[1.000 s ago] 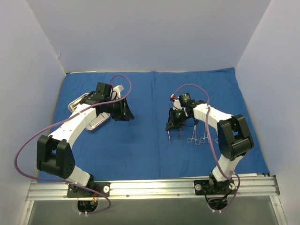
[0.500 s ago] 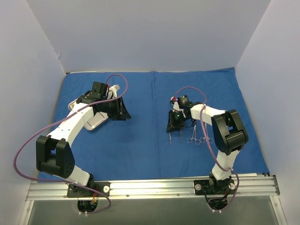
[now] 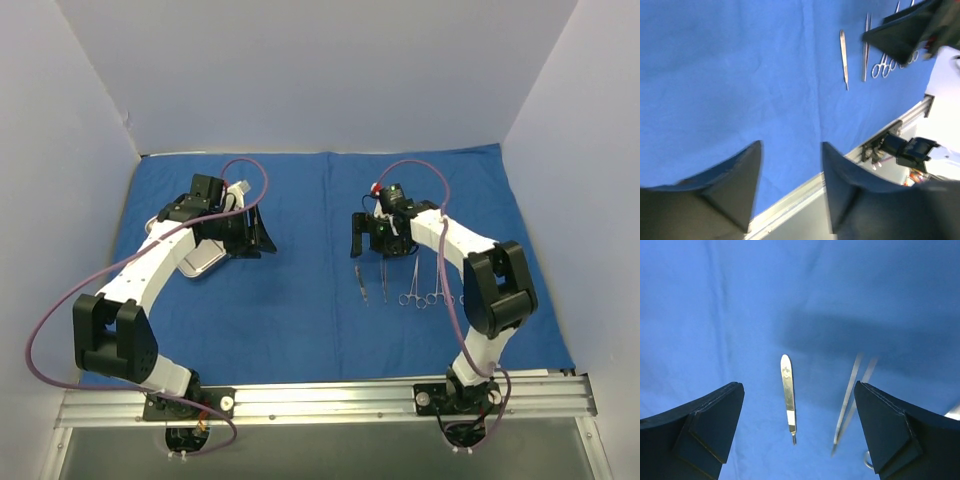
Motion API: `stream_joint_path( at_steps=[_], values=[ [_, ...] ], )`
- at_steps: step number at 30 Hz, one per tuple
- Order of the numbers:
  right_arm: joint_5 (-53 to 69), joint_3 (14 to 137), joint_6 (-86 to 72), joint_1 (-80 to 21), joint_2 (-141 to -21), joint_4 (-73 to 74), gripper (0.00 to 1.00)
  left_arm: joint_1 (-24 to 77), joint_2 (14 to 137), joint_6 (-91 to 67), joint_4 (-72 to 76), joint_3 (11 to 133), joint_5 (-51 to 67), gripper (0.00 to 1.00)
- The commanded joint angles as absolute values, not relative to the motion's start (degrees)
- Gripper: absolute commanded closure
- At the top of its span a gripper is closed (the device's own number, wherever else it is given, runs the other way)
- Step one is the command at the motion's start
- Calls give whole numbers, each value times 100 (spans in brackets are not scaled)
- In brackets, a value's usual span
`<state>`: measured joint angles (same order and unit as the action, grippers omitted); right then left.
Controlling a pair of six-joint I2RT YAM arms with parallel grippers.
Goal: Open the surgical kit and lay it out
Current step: Place the medical item in the surgical kit, then reset both arms
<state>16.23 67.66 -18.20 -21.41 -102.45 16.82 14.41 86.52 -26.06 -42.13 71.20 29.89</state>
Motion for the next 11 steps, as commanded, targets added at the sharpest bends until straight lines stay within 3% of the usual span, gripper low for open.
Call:
stream_joint_path(
  at_steps=[1,3,4,11],
  values=[
    [589,7321,-1889,-2162,-9284,2198,0,1406,8130,-2461,-4106,7112,2760,38],
    [448,6972,-2082,-2249,-9010,1822,0,1398,7955,-2496,-3947,6935,2628,35],
    [500,6778,-2153,-2294,-8783,1611,0,1397,7858,-2609,-3851,6821,2576,6],
    [213,4564,-3092,-3066,-7640,-428,0,1371,6699,-3532,-2078,4997,3109,6]
  ],
)
